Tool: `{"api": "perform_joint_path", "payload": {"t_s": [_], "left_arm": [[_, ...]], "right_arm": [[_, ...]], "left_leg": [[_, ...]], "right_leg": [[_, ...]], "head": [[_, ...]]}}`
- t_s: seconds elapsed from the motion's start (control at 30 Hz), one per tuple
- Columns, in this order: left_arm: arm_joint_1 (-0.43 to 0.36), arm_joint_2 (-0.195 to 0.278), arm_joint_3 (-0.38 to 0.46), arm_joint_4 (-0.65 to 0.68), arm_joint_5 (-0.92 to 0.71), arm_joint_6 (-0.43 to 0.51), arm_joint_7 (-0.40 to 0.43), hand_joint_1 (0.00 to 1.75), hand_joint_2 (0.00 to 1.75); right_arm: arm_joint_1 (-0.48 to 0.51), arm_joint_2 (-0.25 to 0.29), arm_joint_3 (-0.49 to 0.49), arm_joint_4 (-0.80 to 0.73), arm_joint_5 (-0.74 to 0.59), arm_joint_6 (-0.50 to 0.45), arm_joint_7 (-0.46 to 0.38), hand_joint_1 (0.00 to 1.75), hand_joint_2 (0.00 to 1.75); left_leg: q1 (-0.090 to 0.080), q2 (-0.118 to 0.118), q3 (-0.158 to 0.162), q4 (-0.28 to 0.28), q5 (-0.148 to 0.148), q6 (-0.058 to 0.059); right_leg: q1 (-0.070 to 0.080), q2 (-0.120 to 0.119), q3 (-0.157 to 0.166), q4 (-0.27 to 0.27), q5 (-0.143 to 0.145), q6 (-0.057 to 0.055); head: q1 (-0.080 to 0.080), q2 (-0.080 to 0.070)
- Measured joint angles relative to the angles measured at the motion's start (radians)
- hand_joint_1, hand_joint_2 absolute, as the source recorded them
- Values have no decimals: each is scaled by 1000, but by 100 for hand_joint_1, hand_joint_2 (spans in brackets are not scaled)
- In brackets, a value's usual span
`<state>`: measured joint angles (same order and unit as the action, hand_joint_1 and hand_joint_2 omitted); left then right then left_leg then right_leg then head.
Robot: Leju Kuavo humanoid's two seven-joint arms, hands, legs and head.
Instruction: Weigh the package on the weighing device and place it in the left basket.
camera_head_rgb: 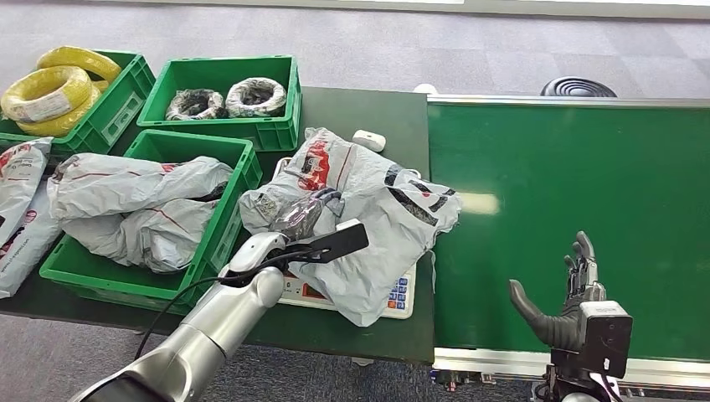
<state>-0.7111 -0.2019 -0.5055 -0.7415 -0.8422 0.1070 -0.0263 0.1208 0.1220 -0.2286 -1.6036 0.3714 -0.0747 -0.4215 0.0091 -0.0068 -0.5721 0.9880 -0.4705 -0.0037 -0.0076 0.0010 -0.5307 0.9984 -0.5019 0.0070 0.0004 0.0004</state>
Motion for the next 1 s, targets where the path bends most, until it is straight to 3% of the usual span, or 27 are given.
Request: {"api": "perform_joint_path", "payload": {"t_s": [0.07, 0.23, 0.47, 0.57, 0.83, 1.0], "left_arm": [[-16, -8, -3, 29, 1, -5, -2, 171, 175], [-29, -10, -2, 61, 33, 11, -28, 169, 175], [8, 18, 45, -16, 140, 91, -112, 170, 175], [57, 45, 78, -141, 202, 125, -147, 172, 175], [237, 141, 197, -645, 346, 280, -260, 175, 175], [330, 198, 313, -831, 390, 383, -324, 171, 175]], "right_arm": [[-2, 7, -2, -2, 7, 4, 5, 0, 175], [-5, 16, -11, -2, 10, 6, 7, 0, 175], [-2, 22, -15, -2, 15, 2, 7, 0, 175], [12, 25, -23, -8, 18, -8, 2, 0, 175], [61, 53, -70, -47, 23, 4, -28, 0, 175], [92, 78, -91, -78, 32, 7, -33, 0, 175]], "left_leg": [[0, 0, 0, 0, 0, 0], [0, 0, 0, 0, 0, 0], [0, 0, 0, 0, 0, 0], [0, 1, 0, 0, 0, 0], [0, 1, -3, -1, 0, 0], [0, 1, -2, -1, 0, 0]], "right_leg": [[0, 0, 0, 0, 0, 0], [0, 0, 0, 0, 0, 0], [1, 0, 0, 0, 0, 0], [1, 0, -1, 0, 0, 0], [1, 1, -3, 0, 0, 0], [1, 1, -3, 0, -1, -1]], "head": [[0, 0], [0, 0], [0, 0], [0, 0], [0, 0], [0, 0]]}}
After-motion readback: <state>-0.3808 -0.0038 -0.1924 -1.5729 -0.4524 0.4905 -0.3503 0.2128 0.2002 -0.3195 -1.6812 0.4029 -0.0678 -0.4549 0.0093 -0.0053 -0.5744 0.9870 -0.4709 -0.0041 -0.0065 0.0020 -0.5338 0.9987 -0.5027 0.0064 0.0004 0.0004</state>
